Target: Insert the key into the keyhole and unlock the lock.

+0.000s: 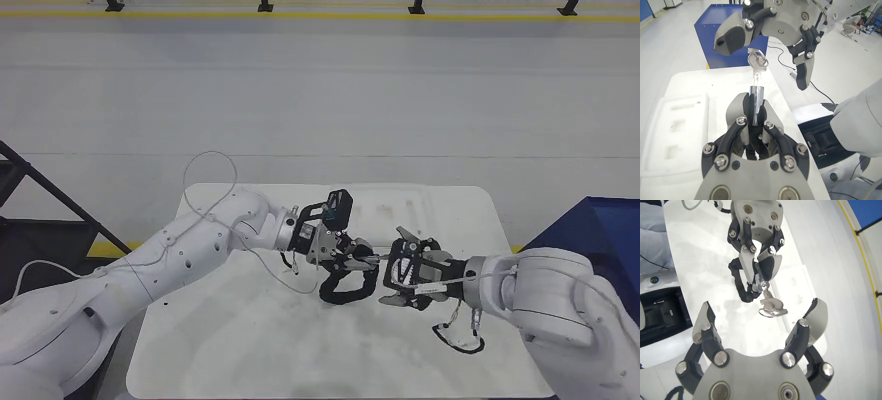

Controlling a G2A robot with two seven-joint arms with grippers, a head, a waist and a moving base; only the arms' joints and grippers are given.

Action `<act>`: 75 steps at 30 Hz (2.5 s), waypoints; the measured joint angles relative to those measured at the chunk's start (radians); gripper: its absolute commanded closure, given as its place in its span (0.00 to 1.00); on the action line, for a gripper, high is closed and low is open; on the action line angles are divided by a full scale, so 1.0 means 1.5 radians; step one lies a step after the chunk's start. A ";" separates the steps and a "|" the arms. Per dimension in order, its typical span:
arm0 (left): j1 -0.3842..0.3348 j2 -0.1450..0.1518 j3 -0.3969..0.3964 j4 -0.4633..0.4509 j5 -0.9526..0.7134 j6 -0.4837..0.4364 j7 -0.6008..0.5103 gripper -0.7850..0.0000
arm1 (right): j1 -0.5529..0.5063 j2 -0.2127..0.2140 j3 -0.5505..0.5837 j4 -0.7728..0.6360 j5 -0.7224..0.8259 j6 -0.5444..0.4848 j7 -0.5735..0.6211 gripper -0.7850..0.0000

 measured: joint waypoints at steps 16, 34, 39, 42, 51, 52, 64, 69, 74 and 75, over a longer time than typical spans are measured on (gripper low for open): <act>0.001 0.008 0.000 -0.011 -0.154 0.000 -0.162 1.00 | -0.050 0.026 0.034 -0.034 -0.200 -0.116 -0.178 0.64; 0.004 0.007 0.000 -0.016 -0.165 0.000 -0.168 1.00 | -0.045 0.031 0.002 -0.017 -0.219 -0.100 -0.196 1.00; 0.006 0.007 0.000 -0.016 -0.161 0.000 -0.166 1.00 | -0.053 0.034 0.005 -0.009 -0.180 -0.080 -0.191 1.00; 0.007 0.007 0.000 -0.018 -0.157 0.000 -0.165 1.00 | -0.053 0.034 0.006 0.001 -0.145 -0.053 -0.176 1.00; 0.003 0.007 0.000 -0.024 -0.120 0.000 -0.147 1.00 | -0.051 0.033 0.007 0.032 0.015 0.092 -0.125 1.00; 0.003 0.007 0.000 -0.025 -0.110 0.000 -0.140 1.00 | -0.052 0.033 0.007 0.034 0.032 0.107 -0.122 1.00; 0.001 0.005 0.000 -0.021 -0.010 0.000 -0.071 1.00 | -0.055 0.033 -0.004 0.049 0.134 0.214 -0.075 1.00; 0.000 0.003 0.000 -0.016 0.029 0.000 -0.040 1.00 | -0.056 0.032 -0.008 0.051 0.164 0.246 -0.076 0.90; 0.005 0.002 0.000 -0.006 0.049 0.000 -0.021 1.00 | -0.052 0.033 -0.013 0.050 0.165 0.253 -0.056 0.00; 0.006 0.001 0.000 -0.003 0.050 0.000 -0.020 1.00 | -0.051 0.033 -0.013 0.051 0.164 0.254 -0.052 0.00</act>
